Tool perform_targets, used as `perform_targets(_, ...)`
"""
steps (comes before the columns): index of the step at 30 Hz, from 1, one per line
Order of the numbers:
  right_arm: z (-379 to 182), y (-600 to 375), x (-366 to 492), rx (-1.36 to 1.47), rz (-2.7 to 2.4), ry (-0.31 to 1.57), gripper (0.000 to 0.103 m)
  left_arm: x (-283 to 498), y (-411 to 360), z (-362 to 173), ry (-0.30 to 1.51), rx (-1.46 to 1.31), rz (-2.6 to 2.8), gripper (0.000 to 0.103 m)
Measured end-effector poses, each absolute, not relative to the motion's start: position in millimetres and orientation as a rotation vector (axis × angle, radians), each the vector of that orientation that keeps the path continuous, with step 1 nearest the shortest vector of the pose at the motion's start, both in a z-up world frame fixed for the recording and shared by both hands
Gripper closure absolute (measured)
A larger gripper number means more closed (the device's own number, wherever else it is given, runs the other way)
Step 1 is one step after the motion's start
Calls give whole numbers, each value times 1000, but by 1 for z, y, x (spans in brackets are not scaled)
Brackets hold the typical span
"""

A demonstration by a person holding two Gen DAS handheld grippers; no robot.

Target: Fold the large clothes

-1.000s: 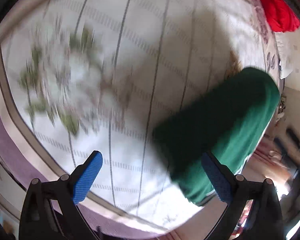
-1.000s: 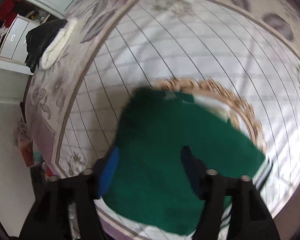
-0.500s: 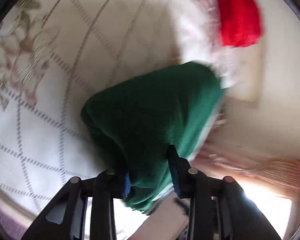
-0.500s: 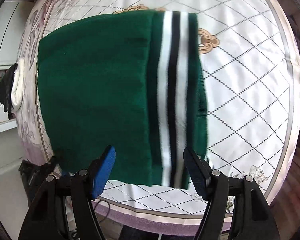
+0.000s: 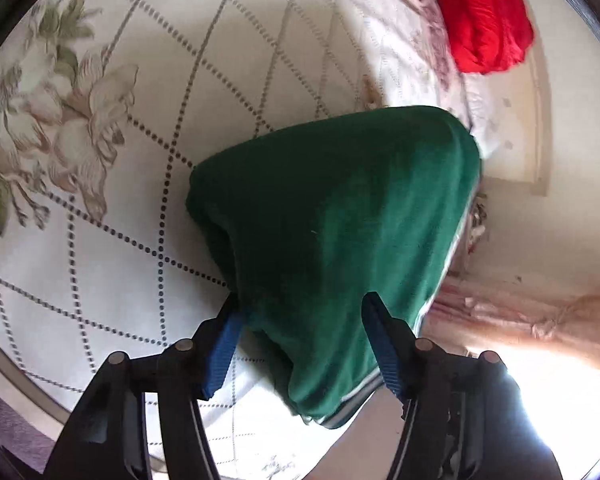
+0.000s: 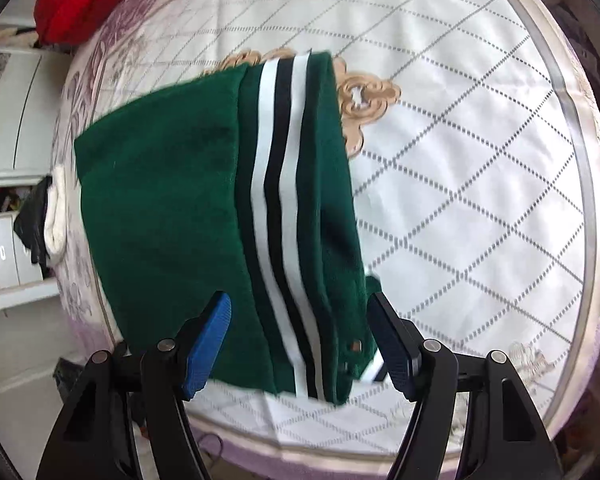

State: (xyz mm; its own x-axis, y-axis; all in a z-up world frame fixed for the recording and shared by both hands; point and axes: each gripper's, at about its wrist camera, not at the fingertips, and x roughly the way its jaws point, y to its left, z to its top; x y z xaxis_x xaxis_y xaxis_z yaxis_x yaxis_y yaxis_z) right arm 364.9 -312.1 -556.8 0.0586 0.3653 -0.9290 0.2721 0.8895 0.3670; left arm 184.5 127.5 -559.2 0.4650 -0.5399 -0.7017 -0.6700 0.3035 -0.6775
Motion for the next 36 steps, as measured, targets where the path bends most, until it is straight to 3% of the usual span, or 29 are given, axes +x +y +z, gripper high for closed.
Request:
perform_targets(1,-563,-312,372,519,73,1513,31,187,126,-561,1159,-1353,139,47)
perform_targets(2,-568,-314,379,537,89,1508,41,183,127,-563,1154,-1339,152,48)
perform_targets(4,-575,-316,384,608,86,1498,99,190,127,-562,1131,-1310,180,59)
perform_targets(6,-568,-322,385,567,22,1439,100,192,129,-568,1143,-1303,184,64)
perform_targets(10,-586,-327,388,575,-22,1522,100,197,128,-572,1167,-1298,182,65)
perform_targets(16,-565,-345,410,619,26,1513,95,195,137,-564,1171,-1289,171,65)
perform_targets(18,-568,-353,421,624,0,1475,80,194,135,-564,1170,-1275,182,65)
perform_targets(20,-577,-355,437,588,-43,1463,46,193,134,-566,1169,-1265,191,65)
perform_targets(21,-583,-353,443,595,-30,1462,44,193,133,-565,1168,-1256,197,65)
perform_targets(23,-594,-349,452,644,27,1461,44,195,130,-564,1167,-1234,210,65)
perform_targets(24,-595,-345,453,649,51,1451,50,197,129,-563,1169,-1220,218,65)
perform_targets(25,-596,-337,454,634,61,1426,79,198,129,-563,1169,-1214,222,65)
perform_targets(26,-594,-333,454,596,43,1416,100,199,129,-563,1170,-1207,228,65)
perform_targets(33,-598,-337,464,594,-47,1443,99,204,130,-564,1190,-1207,232,65)
perform_targets(36,-580,-337,454,579,21,1490,89,207,128,-557,1217,-1177,264,63)
